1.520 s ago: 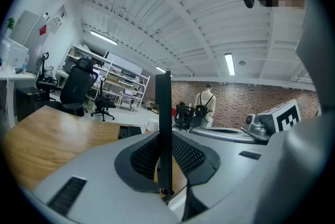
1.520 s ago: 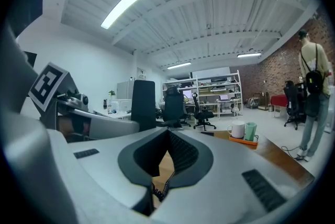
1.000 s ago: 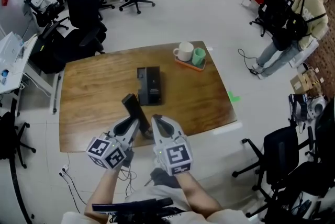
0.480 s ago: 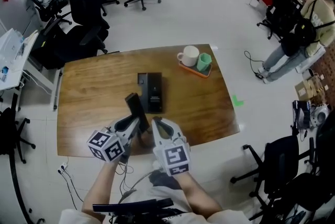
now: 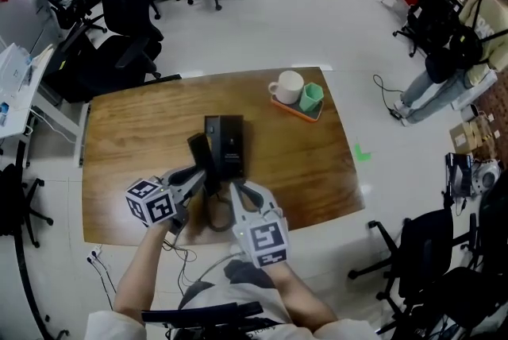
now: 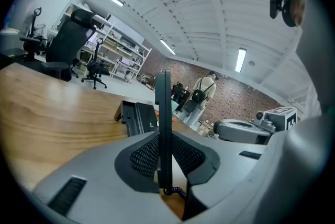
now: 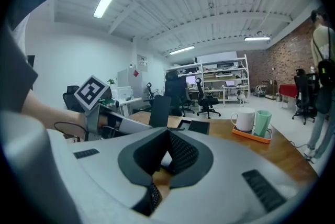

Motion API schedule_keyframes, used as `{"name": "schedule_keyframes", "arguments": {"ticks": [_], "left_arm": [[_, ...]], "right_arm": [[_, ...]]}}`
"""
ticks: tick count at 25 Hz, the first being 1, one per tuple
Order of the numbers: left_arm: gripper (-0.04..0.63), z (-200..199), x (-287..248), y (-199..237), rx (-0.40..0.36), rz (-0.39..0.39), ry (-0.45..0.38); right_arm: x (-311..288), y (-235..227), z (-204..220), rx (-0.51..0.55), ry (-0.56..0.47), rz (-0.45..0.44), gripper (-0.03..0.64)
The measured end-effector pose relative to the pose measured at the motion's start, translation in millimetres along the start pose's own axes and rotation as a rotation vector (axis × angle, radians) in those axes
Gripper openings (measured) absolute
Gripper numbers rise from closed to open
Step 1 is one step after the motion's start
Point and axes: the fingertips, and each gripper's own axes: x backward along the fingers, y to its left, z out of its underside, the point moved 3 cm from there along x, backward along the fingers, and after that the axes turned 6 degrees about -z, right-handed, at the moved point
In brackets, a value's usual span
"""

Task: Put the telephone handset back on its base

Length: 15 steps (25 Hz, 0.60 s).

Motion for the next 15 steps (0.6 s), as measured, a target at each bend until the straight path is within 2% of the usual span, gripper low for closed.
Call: {"name": "schedule_keyframes", "arguments": {"ticks": [7, 11, 15], "left_arm": [[0.063, 7.0, -29.1, 35.7, 0.119, 0.066, 0.085], [0.063, 8.5, -41.9, 55.5, 0.219, 0.111, 0.101], [0.063, 10.6, -49.9, 67.7, 0.255, 0.145, 0.141]], "right_arm": [[-6.5, -20.4, 1.0, -0.021, 0.005, 0.016, 0.004], [-9.2, -29.6, 1.7, -0.032, 0.013, 0.021, 0.005], [-12.7, -36.7, 4.4, -0.035, 0.024, 0.024, 0.005]]}}
